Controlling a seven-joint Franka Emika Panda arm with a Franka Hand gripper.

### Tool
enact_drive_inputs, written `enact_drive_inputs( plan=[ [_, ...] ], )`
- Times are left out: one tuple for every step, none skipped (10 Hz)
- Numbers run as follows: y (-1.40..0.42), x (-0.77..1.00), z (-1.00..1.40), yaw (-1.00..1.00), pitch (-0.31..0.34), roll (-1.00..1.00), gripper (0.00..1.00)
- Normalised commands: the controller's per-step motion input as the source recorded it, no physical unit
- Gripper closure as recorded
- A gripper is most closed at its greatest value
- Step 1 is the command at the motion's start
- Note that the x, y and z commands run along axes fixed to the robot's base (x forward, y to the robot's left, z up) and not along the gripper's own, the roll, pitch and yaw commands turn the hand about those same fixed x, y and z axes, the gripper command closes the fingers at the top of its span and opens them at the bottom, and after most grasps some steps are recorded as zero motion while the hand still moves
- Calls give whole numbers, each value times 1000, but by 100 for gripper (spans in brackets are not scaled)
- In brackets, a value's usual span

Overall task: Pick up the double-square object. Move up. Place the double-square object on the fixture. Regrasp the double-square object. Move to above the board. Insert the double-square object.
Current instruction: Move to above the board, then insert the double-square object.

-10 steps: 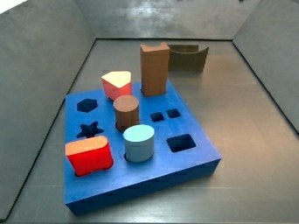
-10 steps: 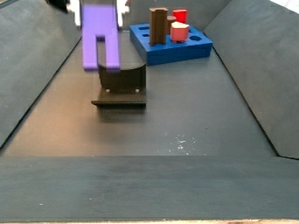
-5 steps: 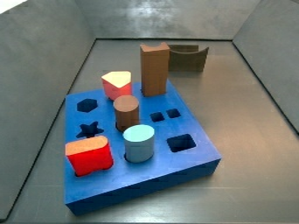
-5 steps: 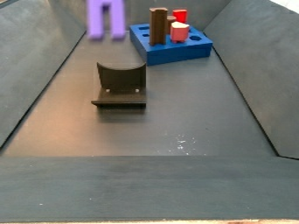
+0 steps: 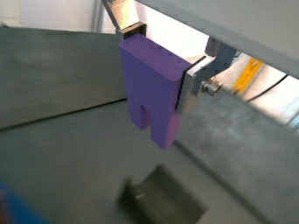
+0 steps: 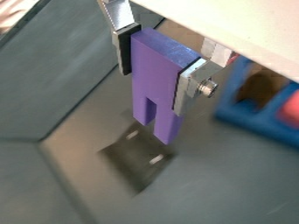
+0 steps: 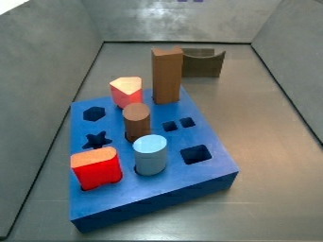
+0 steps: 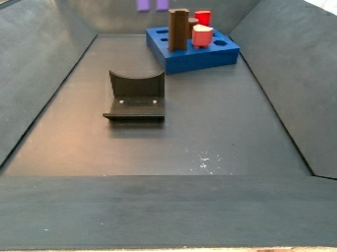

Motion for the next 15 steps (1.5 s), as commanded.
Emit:
enact_drive_inputs(
  plan=[
    [-1000,-482,269,-216,55,-1000,100],
    [-1000,-491,270,-206,56,-1000,100],
    [-1000,-501,273,-185,47,-954,100],
    [-1000,-515,270,-127,26,-720,100],
    [-1000,-541,273,-60,-2,-430,100],
    [-858,-480,234,-36,-15,-279,100],
    [-648,-384,181,-14,-16,-204,100],
    [-239,-155,62,-2,-6,-90,100],
    [0,0,0,0,-14,0,100],
    [0,0,0,0,-9,0,100],
    [-6,0,0,14,0,0,100],
    [-57,0,0,0,0,0,100],
    [-169,134,-63,194,0,0,100],
    [-320,514,-74,329,23,0,100],
    [-360,726,-209,394,46,0,100]
  ],
)
